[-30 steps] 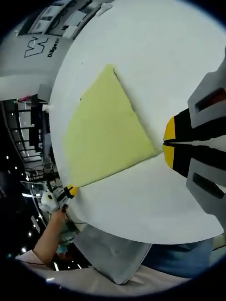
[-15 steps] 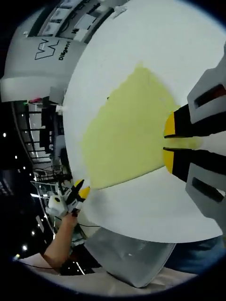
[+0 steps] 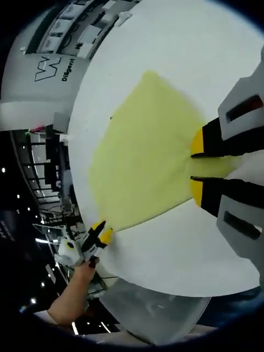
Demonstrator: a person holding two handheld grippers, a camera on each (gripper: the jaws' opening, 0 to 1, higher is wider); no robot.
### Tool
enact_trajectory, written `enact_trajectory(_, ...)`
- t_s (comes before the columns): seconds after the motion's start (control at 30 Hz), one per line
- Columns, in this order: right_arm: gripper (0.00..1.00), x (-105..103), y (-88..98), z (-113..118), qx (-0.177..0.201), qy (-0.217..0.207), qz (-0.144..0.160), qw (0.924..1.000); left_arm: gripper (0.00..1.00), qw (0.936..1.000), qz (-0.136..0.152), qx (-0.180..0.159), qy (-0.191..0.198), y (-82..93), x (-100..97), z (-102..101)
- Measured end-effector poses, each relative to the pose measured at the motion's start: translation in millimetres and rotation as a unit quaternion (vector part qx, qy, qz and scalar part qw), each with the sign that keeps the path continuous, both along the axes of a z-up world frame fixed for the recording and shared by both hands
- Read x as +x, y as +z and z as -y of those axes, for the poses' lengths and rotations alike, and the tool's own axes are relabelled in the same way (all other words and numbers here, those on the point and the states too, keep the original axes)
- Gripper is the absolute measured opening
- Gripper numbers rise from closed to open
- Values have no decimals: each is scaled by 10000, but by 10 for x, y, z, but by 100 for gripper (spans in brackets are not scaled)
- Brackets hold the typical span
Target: Fold the garment on the visible template until the final outline fits inside the template.
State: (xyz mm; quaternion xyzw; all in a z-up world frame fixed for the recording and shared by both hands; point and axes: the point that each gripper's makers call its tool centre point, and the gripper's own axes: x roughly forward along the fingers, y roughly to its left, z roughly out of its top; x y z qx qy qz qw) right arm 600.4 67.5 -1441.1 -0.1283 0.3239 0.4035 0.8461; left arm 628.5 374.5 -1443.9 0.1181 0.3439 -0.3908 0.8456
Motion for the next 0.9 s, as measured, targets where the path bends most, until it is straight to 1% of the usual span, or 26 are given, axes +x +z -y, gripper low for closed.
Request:
enact_trajectory(0.03, 6, -2, 2, 16, 7, -7, -2, 10000, 25, 10000, -3, -90, 27, 11, -16, -3)
enact_trajectory(0.07, 5, -2, 5, 46, -34, -1, 74, 10000, 24, 9999, 90, -35, -29, 11, -38, -12)
enact_trajectory(0.1, 5, 11, 6, 62, -109, 20, 110, 9999, 24, 9999, 114, -22, -44, 18, -43, -22)
enact_trajectory(0.17, 7, 11, 23, 89, -146, 3, 57, 9999, 24, 10000, 46, 71, -11, 30, -51, -72)
enact_trajectory(0.2, 10, 9, 37, 153, -475, 71, 73, 9988, 27, 9999, 24, 110, 25, 42, -55, -91)
enact_trajectory(0.23, 11, 8, 56, 131, -425, 71, 79, 9990, 26, 9998, 178, 132, -3, 102, -36, -90)
enact_trajectory(0.27, 10, 13, 121, 83, -357, 99, 169, 9992, 24, 9996, 264, 86, -13, 156, -18, -57)
enact_trajectory(0.3, 7, 44, 158, 49, -381, 106, 273, 9988, 21, 9992, 396, 37, -17, 241, 9, 7)
enact_trajectory(0.33, 6, 72, 190, 26, -416, 115, 381, 9983, 21, 9988, 486, 30, -56, 280, 27, 64)
enact_trajectory(0.37, 5, 107, 222, -59, -335, 70, 420, 9985, 22, 9982, 588, -13, -137, 330, 38, 199)
enact_trajectory(0.43, 4, 158, 246, -263, -177, 69, 490, 9986, 25, 9971, 640, -148, -384, 367, 13, 497)
enact_trajectory(0.47, 4, 162, 248, -350, -159, 57, 468, 9988, 26, 9970, 616, -184, -442, 357, 5, 605)
enact_trajectory(0.5, 4, 182, 255, -532, 21, 73, 475, 9988, 26, 9960, 603, -293, -583, 353, -13, 796)
enact_trajectory(0.53, 3, 195, 245, -631, 50, 109, 482, 9988, 24, 9958, 595, -321, -623, 339, -14, 901)
enact_trajectory(0.57, 3, 208, 227, -798, 53, 190, 502, 9985, 23, 9956, 586, -322, -663, 316, -14, 997)
enact_trajectory(0.6, 2, 203, 228, -911, 96, 227, 499, 9985, 24, 9945, 659, -231, -782, 303, -11, 1126)
enact_trajectory(0.63, 3, 204, 234, -1020, 167, 270, 495, 9983, 25, 9939, 733, -134, -818, 303, 6, 1176)
enact_trajectory(0.67, 3, 197, 237, -1175, 242, 383, 496, 9977, 25, 9941, 806, -137, -719, 349, 48, 1222)
enact_trajectory(0.7, 3, 185, 240, -1273, 272, 479, 492, 9973, 25, 9939, 840, -323, -644, 416, 63, 1264)
enact_trajectory(0.73, 2, 156, 241, -1403, 291, 653, 503, 9962, 24, 9932, 812, -534, -639, 460, 54, 1333)
enact_trajectory(0.8, 1, 148, 224, -1522, 336, 712, 491, 9957, 24, 9935, 712, -441, -765, 383, 21, 1344)
enact_trajectory(0.83, 0, 148, 187, -1580, 336, 717, 459, 9958, 23, 9938, 676, -300, -828, 304, 2, 1334)
enact_trajectory(0.9, 0, 124, 114, -1632, 291, 783, 420, 9956, 22, 9947, 525, -262, -850, 203, -37, 1336)
